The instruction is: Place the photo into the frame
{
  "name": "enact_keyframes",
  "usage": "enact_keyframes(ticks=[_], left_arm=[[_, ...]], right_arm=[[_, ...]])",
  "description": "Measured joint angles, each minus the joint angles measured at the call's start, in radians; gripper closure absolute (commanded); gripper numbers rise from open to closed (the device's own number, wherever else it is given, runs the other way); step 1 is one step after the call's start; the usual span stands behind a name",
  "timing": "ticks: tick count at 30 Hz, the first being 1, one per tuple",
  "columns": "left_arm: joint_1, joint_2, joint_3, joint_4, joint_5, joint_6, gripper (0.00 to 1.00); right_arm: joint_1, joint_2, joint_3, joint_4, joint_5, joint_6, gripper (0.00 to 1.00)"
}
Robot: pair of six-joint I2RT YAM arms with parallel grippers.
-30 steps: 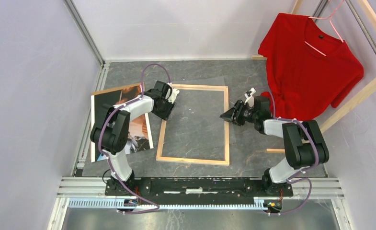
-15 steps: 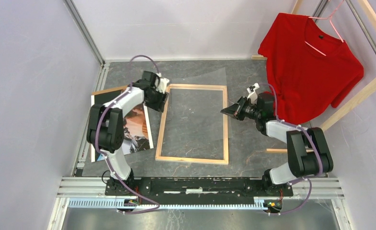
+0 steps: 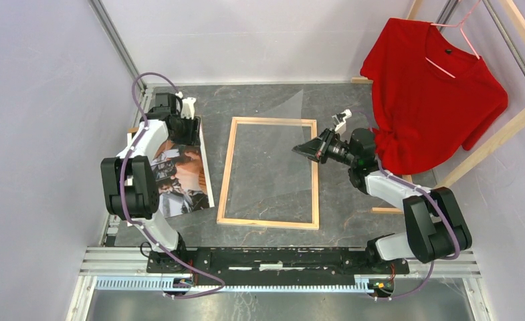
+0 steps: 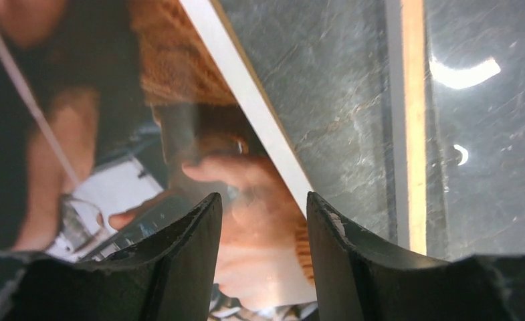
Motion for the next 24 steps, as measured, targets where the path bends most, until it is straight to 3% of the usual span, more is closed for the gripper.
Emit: enact_keyframes(ticks=[12,17,24], left_arm=[[0.013,0.0,-0.101,0.011,-0.002,0.0,0.45],[0.013,0.0,-0.106,0.017,0.001,0.0,0.43],[0.008,-0.002,-0.106,0.015,0.032,0.0,0.38]], right_arm=[[0.081,-0.019,0.032,0.204,0.03,0.116,1.0],[0.112,-0.018,-0.085,0.186,0.063,0.037,1.0],[0.12,0.01,-0.208,0.122,0.103,-0.082,0.92]])
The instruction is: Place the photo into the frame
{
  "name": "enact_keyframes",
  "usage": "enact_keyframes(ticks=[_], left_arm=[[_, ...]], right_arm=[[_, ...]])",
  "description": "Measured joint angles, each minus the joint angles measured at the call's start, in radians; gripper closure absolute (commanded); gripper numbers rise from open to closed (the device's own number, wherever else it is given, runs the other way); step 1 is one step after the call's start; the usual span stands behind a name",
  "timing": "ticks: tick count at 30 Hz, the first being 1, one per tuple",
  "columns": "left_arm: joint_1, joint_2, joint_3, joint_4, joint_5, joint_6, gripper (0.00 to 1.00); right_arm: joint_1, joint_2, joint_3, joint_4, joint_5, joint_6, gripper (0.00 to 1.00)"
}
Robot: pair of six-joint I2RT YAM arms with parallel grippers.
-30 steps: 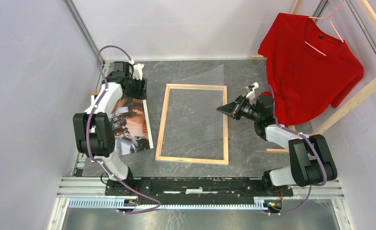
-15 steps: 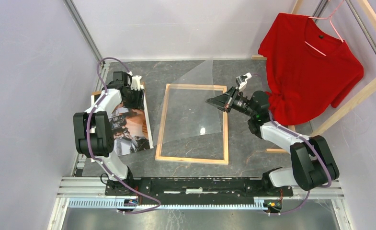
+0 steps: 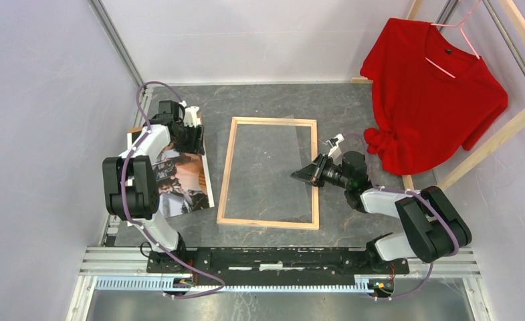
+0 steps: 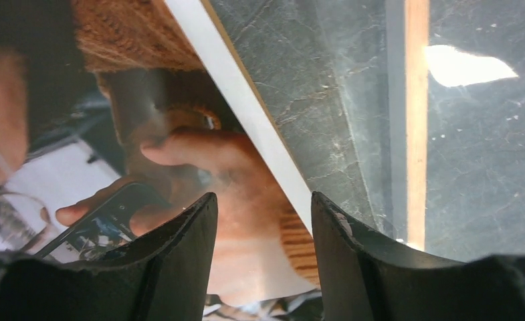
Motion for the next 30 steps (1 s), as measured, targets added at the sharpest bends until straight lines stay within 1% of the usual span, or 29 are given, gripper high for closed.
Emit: enact_keyframes(ticks=[4,6,10,11,14,16,18,20,25,30], left_arm=[[-0.026,-0.014,-0.013,-0.002,0.022,0.0,0.36],[-0.071,-0.03,-0.034,-0.002,0.024,0.0,0.36],[-0.18,-0.035,-0.08,0.009,0.014,0.001,0.39],[-0.201,-0.034,-0.091,0.01,0.009,0.001,0.4],[-0.251,-0.024,-0.111,0.011,-0.021,0.002,0.41],[-0.256,-0.02,-0.117,0.019,-0.05,0.003,0.41],[-0.257,-0.018,-0.124,0.025,-0.076,0.004,0.41],[-0.259,-0.017,-0.13,0.031,-0.091,0.012,0.41],[-0.266,-0.016,-0.132,0.048,-0.116,0.029,0.41],[-0.269,-0.01,-0.132,0.055,-0.134,0.048,0.43]], right_arm=[[0.002,-0.002,-0.001,-0.051,0.033,-0.066,0.79],[0.005,-0.002,-0.001,-0.078,0.053,-0.093,0.72],[0.013,0.004,-0.001,-0.092,0.077,-0.126,0.64],[0.015,0.011,-0.001,-0.09,0.076,-0.128,0.59],[0.016,0.05,-0.001,-0.085,0.071,-0.138,0.39],[0.014,0.063,-0.001,-0.091,0.067,-0.15,0.33],[0.008,0.077,0.008,-0.106,0.053,-0.168,0.29],[-0.004,0.098,0.03,-0.119,0.032,-0.182,0.28],[-0.045,0.18,0.113,-0.11,-0.033,-0.191,0.26],[-0.058,0.284,0.209,-0.08,-0.089,-0.187,0.27]])
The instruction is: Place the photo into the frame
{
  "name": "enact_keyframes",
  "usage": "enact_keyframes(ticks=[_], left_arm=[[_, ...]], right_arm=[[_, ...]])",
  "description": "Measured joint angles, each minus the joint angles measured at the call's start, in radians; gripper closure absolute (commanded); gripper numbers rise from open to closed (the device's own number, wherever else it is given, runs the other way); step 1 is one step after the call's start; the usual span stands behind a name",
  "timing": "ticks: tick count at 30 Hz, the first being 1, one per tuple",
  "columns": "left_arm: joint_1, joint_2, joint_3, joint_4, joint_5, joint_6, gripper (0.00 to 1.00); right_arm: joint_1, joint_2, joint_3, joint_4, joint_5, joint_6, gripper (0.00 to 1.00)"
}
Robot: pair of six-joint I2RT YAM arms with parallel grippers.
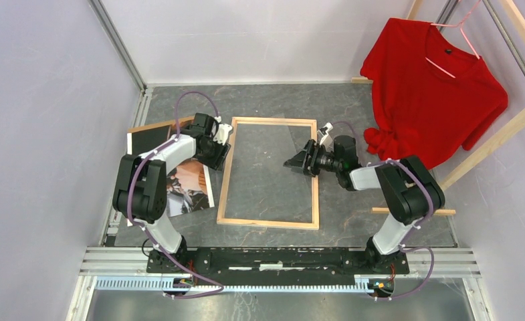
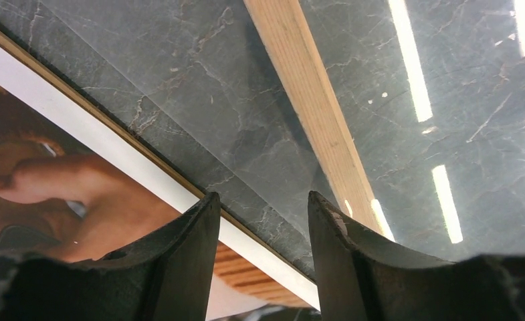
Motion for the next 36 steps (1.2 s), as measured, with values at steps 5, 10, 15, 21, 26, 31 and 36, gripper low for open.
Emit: enact_keyframes(ticks=[5,10,15,21,26,31,36], left_arm=[[-0.002,0.006,-0.005,0.013,-0.01,0.017,0.43],[-0.013,0.013,-0.01,0.021,-0.037,0.041,0.44],[-0.029,0.013,-0.023,0.04,-0.069,0.066,0.45],[-0.033,0.011,-0.042,0.061,-0.098,0.092,0.45],[-0.036,0.011,-0.043,0.064,-0.105,0.102,0.45],[-0.036,0.011,-0.043,0.065,-0.105,0.105,0.44],[-0.035,0.01,-0.036,0.061,-0.114,0.105,0.26]], right_arm=[[0.0,0.113,0.058,0.094,-0.064,0.05,0.31],[-0.007,0.215,0.126,0.168,-0.149,0.105,0.29],[-0.03,0.228,0.261,0.032,-0.181,0.01,0.34],[-0.04,0.265,0.477,-0.224,-0.199,-0.17,0.52],[-0.033,0.29,0.491,-0.364,-0.208,-0.247,0.59],[-0.024,0.294,0.47,-0.402,-0.219,-0.269,0.9],[-0.026,0.271,0.39,-0.37,-0.217,-0.23,1.0]])
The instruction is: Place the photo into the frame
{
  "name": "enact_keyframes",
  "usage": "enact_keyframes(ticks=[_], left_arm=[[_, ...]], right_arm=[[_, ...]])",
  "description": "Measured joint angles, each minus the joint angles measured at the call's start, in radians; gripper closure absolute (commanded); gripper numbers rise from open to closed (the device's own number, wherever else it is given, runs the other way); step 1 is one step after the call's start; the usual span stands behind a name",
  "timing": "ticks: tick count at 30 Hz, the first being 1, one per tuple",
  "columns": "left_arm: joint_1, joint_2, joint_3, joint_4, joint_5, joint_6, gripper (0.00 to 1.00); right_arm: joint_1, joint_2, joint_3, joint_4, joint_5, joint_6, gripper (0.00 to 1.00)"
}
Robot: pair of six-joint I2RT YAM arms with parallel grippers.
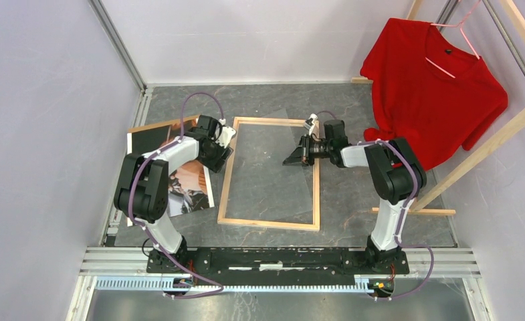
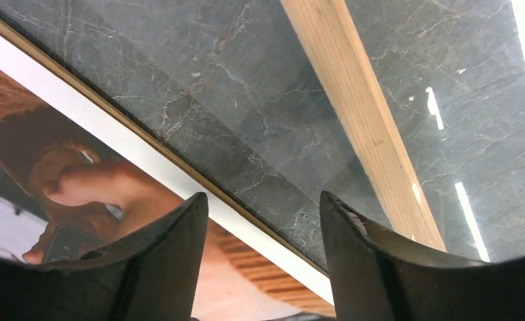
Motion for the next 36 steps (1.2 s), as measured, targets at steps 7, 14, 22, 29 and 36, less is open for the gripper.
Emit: enact_keyframes(ticks=[7,14,22,29,36], left_arm=[[0.045,-0.002,0.119,-0.063,0.043,-0.001,0.18],[0.082,-0.015,0.164,-0.063,0.057,-0.003,0.2],[0.08,-0.008,0.139,-0.054,0.06,-0.004,0.23],[0.08,0.0,0.113,-0.047,0.064,-0.005,0.24],[0.08,0.015,0.102,-0.043,0.064,-0.006,0.25]], right_arm=[[-0.044,-0.146,-0.196,0.201,0.01,0.149,1.0],[-0.065,-0.163,-0.325,0.422,0.039,0.299,1.0],[-0.076,-0.17,-0.366,0.507,0.073,0.366,1.0],[-0.088,-0.17,-0.39,0.546,0.088,0.39,1.0],[-0.092,-0.169,-0.392,0.555,0.088,0.391,1.0]])
